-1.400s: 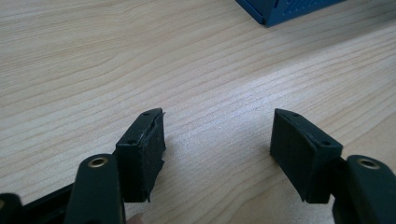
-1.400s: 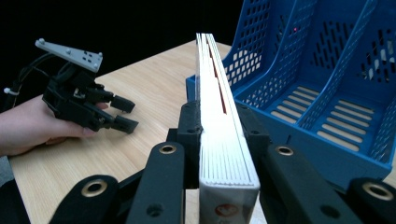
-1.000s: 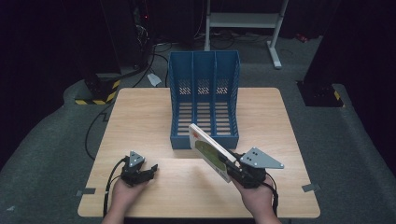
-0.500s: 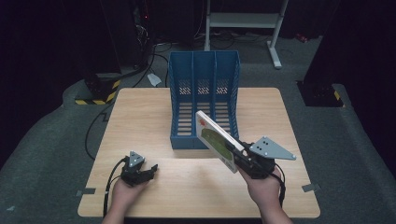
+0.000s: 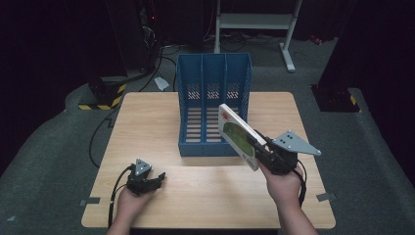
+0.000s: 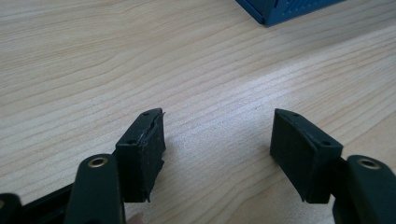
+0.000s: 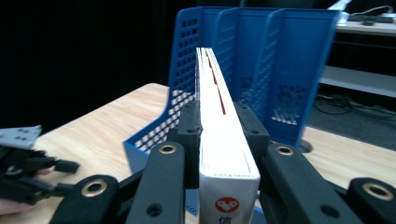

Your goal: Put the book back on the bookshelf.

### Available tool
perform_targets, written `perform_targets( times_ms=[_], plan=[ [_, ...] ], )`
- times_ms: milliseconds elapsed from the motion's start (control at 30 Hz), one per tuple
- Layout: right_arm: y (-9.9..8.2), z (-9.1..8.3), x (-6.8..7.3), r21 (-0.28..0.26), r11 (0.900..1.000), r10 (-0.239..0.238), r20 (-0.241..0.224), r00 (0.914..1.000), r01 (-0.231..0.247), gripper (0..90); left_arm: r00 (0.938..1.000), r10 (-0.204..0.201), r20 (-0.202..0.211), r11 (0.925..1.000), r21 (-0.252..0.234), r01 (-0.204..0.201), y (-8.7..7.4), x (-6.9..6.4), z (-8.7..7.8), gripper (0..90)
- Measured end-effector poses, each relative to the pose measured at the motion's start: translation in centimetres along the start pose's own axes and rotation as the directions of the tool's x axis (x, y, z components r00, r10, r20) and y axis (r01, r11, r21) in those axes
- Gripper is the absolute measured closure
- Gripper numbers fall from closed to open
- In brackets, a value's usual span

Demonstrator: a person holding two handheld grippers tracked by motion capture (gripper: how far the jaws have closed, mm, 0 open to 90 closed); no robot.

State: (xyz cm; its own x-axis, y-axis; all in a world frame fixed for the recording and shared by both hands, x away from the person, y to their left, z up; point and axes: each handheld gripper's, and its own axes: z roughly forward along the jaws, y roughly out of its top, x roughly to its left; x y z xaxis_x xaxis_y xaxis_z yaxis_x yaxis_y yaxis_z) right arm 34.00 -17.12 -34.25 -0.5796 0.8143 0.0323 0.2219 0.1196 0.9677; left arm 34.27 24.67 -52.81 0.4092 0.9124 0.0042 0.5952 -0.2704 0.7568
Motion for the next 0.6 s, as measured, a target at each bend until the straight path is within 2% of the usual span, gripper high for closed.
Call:
perform_targets(
  times_ms=[167, 233, 300, 433, 600],
  plan=[
    [0.3, 0.3, -1.4, 0.008, 0.9999, 0.014, 0.048, 0.9987, -0.014, 75.5, 1.0, 0.0, 0.0, 1.0, 0.0, 0.0, 0.0, 0.0, 0.0, 35.2],
    [0.3, 0.4, -1.5, 0.012, 0.9998, 0.017, 0.054, 0.9984, -0.018, 75.5, 1.0, -0.001, 0.001, 1.0, 0.0, 0.001, 0.0, 0.0, 0.0, 35.1],
    [0.6, 1.0, -2.1, 0.022, 0.9995, 0.02, 0.082, 0.9964, -0.022, 75.5, 1.0, -0.001, 0.0, 1.0, 0.0, 0.001, 0.0, 0.0, 0.0, 35.1],
    [1.1, 1.8, -2.5, 0.038, 0.9991, 0.017, 0.099, 0.995, -0.021, 75.5, 1.0, 0.001, 0.001, 1.0, 0.001, -0.001, 0.0, 0.0, 0.0, 34.9],
    [1.7, 4.0, -3.3, 0.066, 0.9973, 0.022, 0.152, 0.9882, -0.032, 75.5, 1.0, 0.002, 0.001, 1.0, 0.001, -0.002, 0.0, 0.0, 0.0, 34.7]
  ],
)
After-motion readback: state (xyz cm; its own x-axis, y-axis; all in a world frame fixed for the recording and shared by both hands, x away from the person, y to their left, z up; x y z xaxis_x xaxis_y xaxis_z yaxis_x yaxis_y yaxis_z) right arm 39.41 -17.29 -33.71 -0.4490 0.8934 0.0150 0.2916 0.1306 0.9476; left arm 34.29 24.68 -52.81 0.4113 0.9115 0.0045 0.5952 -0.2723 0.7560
